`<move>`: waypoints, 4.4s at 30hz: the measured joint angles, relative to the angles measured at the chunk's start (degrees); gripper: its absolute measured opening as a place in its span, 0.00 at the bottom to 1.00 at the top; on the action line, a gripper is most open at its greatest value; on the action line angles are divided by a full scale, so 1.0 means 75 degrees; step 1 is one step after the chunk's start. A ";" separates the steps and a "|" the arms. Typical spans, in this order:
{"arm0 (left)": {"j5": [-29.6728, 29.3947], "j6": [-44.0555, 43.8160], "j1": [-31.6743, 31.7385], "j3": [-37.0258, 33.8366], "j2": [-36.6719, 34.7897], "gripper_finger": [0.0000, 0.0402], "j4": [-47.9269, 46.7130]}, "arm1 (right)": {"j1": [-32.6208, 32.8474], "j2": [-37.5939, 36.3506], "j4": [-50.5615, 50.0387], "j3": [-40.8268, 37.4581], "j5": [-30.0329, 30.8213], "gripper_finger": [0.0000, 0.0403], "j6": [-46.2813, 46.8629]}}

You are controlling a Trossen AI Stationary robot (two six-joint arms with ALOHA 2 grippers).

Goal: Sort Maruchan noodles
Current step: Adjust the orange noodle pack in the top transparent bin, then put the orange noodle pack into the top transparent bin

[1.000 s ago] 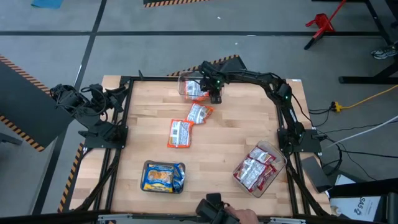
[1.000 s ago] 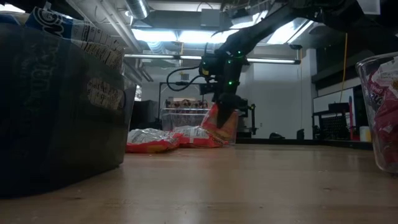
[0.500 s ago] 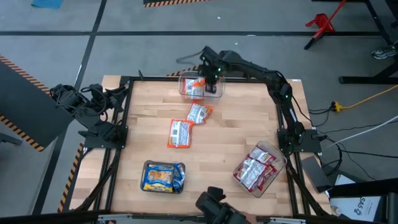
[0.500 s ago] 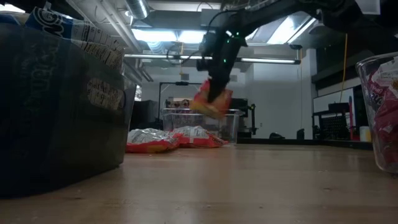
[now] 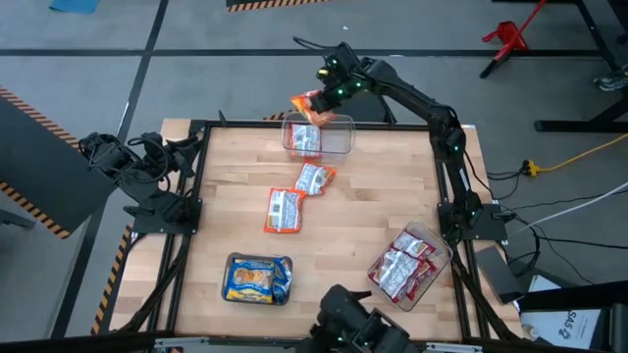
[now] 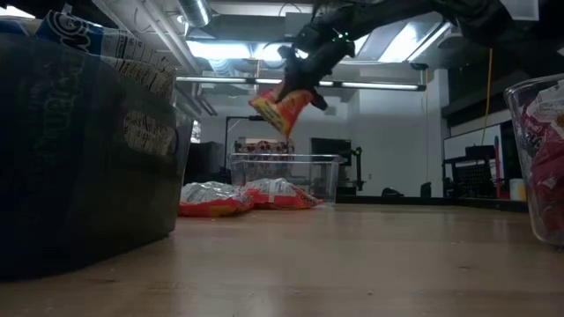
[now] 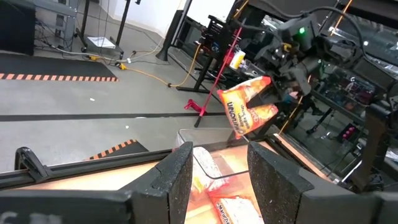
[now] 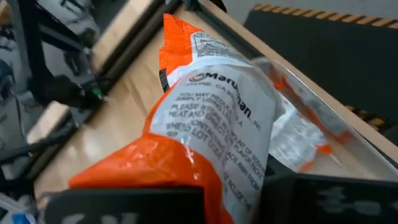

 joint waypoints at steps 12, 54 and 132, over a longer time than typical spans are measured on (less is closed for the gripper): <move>0.0147 -0.0231 0.0000 -0.0002 -0.0002 0.37 0.0001 | -0.0466 -0.1878 -0.0020 0.0019 -0.0118 0.05 -0.0439; 0.0545 -0.0597 0.0000 0.0000 0.0000 0.37 -0.0029 | -0.0145 -0.3419 0.9626 -0.9964 0.1958 0.05 0.5149; 0.0592 -0.0676 -0.0001 -0.0001 -0.0001 0.37 -0.0058 | 0.2372 -0.1583 0.1595 -0.3868 0.2162 0.21 -0.3793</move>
